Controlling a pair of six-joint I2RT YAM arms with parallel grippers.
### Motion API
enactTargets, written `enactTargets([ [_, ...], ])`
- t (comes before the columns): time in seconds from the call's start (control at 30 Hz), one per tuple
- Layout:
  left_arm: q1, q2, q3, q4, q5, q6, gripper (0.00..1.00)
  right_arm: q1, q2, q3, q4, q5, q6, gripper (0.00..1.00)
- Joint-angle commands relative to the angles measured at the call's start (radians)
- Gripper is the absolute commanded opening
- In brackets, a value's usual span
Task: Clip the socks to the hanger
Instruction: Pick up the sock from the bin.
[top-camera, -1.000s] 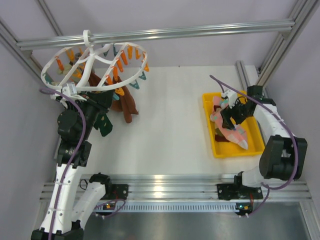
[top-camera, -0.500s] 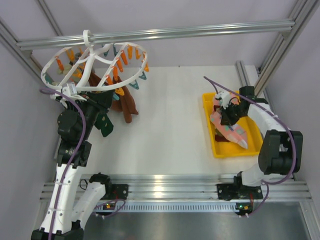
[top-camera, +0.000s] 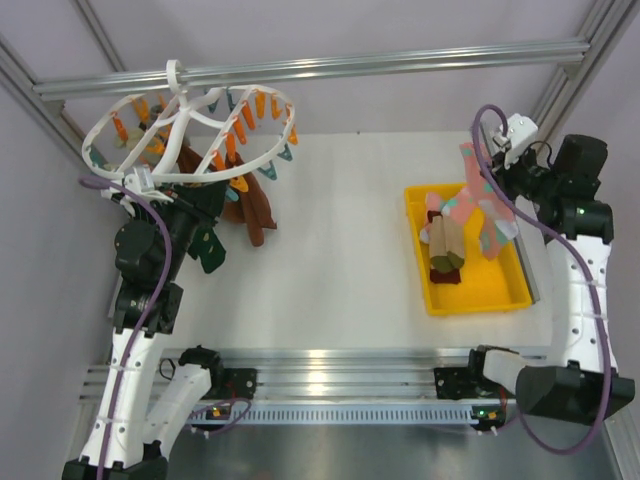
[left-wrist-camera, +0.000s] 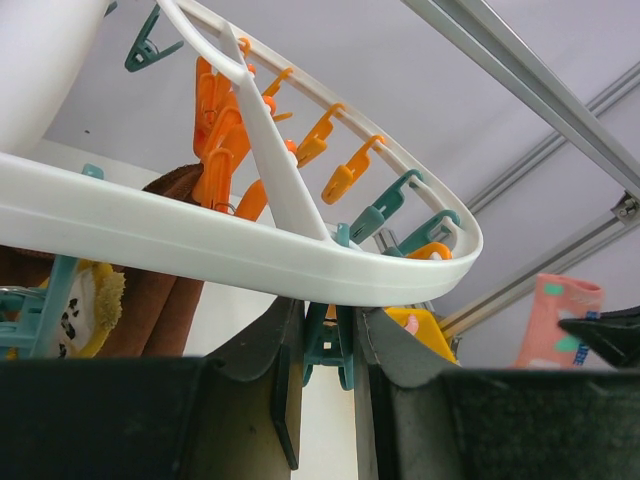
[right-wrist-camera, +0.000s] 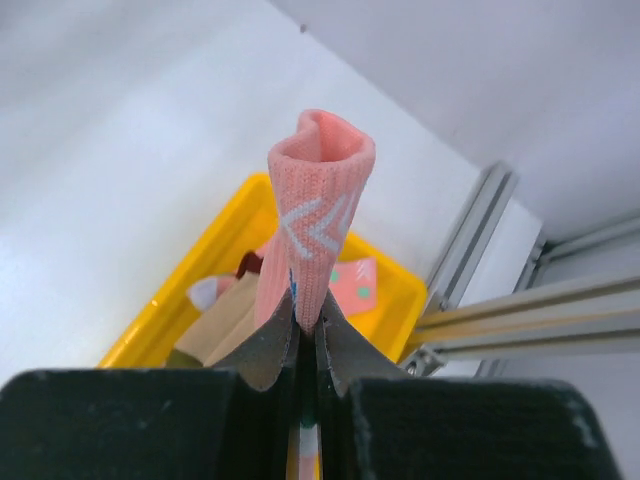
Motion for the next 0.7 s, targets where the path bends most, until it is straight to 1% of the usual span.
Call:
enactTargets([
  [0.0,0.012,0.011,0.004,-0.002,-0.034,-0.019,0.00,0.042,-0.079,0.017,0.190,-0.053,0.122,0.00],
  [0.03,0.012,0.011,0.006,0.000,-0.032,-0.020,0.00,0.089,-0.096,-0.003,0.273,-0.019,0.129,0.00],
  [0.1,0.012,0.011,0.007,0.000,-0.029,-0.022,0.00,0.155,-0.137,-0.024,0.333,0.029,0.101,0.00],
  [0.13,0.012,0.014,0.012,0.006,-0.028,-0.022,0.00,0.251,-0.163,-0.056,0.394,0.094,0.078,0.00],
  [0.2,0.012,0.017,0.017,0.009,-0.024,-0.025,0.00,0.351,-0.191,-0.110,0.480,0.191,-0.020,0.00],
  [0.23,0.012,0.020,0.018,0.012,-0.018,-0.028,0.00,0.456,-0.214,-0.182,0.573,0.308,-0.064,0.00],
  [0.27,0.012,0.022,0.018,0.014,-0.017,-0.028,0.00,0.511,-0.223,-0.217,0.626,0.363,-0.174,0.00],
  [0.3,0.012,0.022,0.020,0.015,-0.015,-0.033,0.00,0.598,-0.226,-0.278,0.669,0.407,-0.217,0.00],
  [0.33,0.012,0.022,0.020,0.017,-0.012,-0.036,0.00,0.638,-0.228,-0.302,0.692,0.471,-0.254,0.00],
  [0.37,0.012,0.023,0.021,0.020,-0.011,-0.037,0.00,0.676,-0.222,-0.319,0.779,0.502,-0.305,0.00],
  [0.4,0.012,0.026,0.023,0.021,-0.008,-0.042,0.00,0.751,-0.211,-0.346,0.804,0.560,-0.339,0.00],
  [0.47,0.012,0.026,0.027,0.021,0.000,-0.049,0.00,0.818,-0.197,-0.374,0.861,0.604,-0.360,0.00],
  [0.5,0.012,0.025,0.027,0.021,0.005,-0.056,0.00,0.847,-0.188,-0.389,0.927,0.610,-0.370,0.00],
  [0.53,0.010,0.028,0.024,0.023,0.006,-0.059,0.00,0.902,-0.168,-0.415,0.958,0.653,-0.376,0.00],
  [0.57,0.010,0.026,0.024,0.023,0.014,-0.062,0.00,0.924,-0.154,-0.423,0.982,0.662,-0.382,0.00],
  [0.6,0.012,0.028,0.023,0.023,0.017,-0.075,0.00,0.948,-0.140,-0.426,1.033,0.674,-0.381,0.00],
  [0.67,0.012,0.028,0.018,0.024,0.031,-0.089,0.00,1.013,-0.095,-0.431,1.076,0.714,-0.356,0.00],
])
